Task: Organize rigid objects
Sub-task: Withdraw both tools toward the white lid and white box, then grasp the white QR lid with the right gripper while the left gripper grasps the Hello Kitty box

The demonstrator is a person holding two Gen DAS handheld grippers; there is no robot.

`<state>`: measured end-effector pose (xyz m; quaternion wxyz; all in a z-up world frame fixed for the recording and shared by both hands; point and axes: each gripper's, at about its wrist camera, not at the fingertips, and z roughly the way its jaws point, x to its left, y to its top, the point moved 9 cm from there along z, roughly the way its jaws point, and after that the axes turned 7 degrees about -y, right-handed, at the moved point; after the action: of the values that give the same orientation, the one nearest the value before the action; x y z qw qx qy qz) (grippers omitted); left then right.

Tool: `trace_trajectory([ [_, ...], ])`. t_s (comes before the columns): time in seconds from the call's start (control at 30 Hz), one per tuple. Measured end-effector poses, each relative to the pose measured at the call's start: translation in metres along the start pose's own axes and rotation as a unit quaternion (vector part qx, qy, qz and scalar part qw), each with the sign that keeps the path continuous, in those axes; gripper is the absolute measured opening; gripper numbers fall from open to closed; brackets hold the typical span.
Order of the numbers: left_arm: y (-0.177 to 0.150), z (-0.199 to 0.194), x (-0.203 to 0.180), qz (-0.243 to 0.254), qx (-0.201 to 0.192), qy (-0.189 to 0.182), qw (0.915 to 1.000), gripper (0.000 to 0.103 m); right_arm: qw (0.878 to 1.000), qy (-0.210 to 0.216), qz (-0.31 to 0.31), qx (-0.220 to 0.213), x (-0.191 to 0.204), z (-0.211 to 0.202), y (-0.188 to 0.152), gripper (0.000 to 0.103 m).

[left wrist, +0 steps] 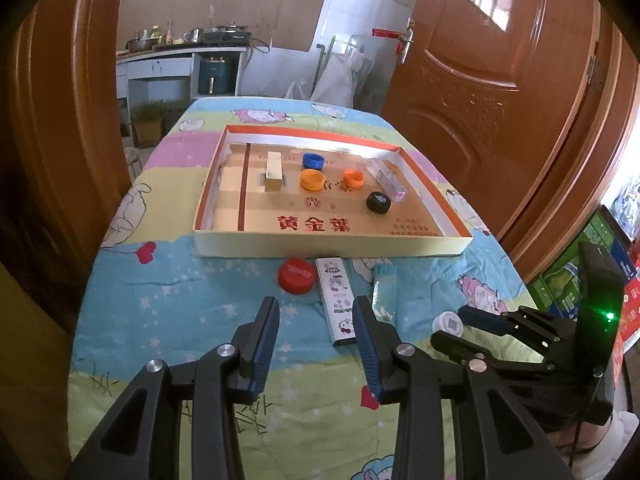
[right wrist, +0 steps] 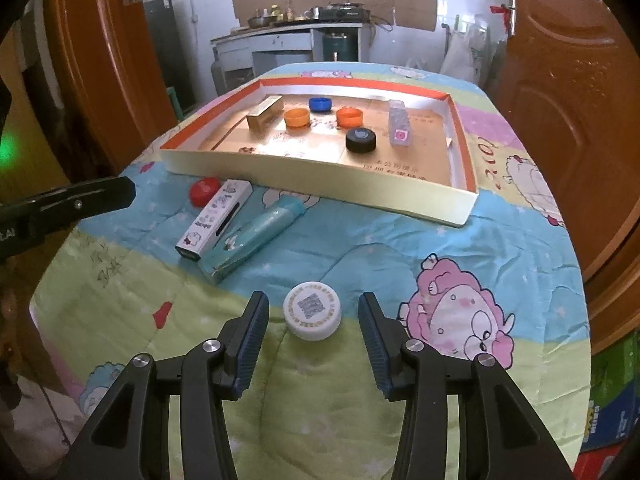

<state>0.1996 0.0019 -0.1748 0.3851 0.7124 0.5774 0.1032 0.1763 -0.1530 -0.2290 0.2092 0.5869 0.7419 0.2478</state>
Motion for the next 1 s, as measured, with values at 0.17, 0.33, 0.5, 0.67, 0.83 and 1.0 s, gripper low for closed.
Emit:
trace_trajectory([
  [0.17, -0.002, 0.010, -0.005, 0.002, 0.007, -0.006, 1.0000, 0.038, 1.000, -0.015, 0.004, 0.004, -0.003, 0.003, 0.000, 0.031],
  [0.33, -0.003, 0.027, -0.015, -0.005, 0.011, -0.005, 0.9999, 0.038, 1.000, -0.006, 0.013, 0.002, -0.005, 0.000, 0.000, 0.031],
  [0.5, -0.005, 0.044, -0.018, -0.020, 0.006, 0.014, 0.9997, 0.038, 1.000, 0.001, 0.019, -0.004, -0.004, -0.003, -0.002, 0.031],
  [0.67, -0.009, 0.061, -0.010, -0.050, 0.013, 0.030, 0.9982, 0.038, 1.000, 0.012, 0.025, -0.009, -0.006, -0.005, -0.004, 0.031],
  [0.83, -0.012, 0.071, -0.009, -0.046, 0.014, 0.048, 0.9977, 0.037, 0.999, 0.031, 0.043, -0.012, -0.009, -0.005, -0.005, 0.031],
  [1.0, -0.013, 0.075, -0.011, -0.022, 0.016, 0.071, 0.9971, 0.033, 0.998, 0.037, 0.046, -0.012, -0.009, -0.004, -0.005, 0.031],
])
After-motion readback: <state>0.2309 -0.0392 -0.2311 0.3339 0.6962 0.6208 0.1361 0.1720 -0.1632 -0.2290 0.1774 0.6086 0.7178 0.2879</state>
